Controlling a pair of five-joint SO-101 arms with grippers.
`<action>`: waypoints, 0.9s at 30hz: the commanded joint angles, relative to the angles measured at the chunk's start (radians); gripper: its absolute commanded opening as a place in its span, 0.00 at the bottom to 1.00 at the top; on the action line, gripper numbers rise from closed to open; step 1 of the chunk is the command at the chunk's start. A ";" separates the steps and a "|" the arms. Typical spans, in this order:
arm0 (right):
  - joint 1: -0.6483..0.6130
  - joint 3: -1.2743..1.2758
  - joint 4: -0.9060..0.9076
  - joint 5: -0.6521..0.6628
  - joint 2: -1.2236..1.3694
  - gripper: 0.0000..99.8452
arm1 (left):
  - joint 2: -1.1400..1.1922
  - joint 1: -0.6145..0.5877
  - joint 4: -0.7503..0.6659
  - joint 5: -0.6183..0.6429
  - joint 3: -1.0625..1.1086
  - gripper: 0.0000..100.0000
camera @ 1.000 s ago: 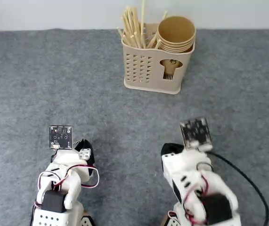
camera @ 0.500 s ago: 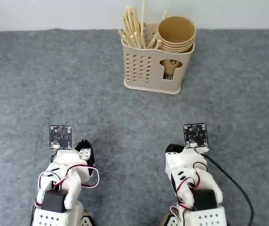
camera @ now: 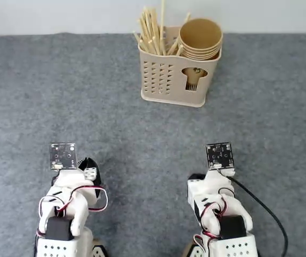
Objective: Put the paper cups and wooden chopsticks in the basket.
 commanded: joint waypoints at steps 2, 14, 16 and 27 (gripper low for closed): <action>0.015 0.017 0.116 -0.002 -0.012 0.01 | -0.011 -0.006 0.041 -0.109 -0.010 0.02; 0.013 0.015 0.147 -0.003 -0.012 0.01 | -0.014 -0.002 0.206 -0.112 -0.010 0.02; 0.013 0.015 0.147 -0.003 -0.012 0.01 | -0.014 0.002 0.201 -0.110 -0.010 0.02; 0.013 0.015 0.147 -0.003 -0.012 0.01 | -0.015 -0.080 0.226 -0.110 -0.010 0.02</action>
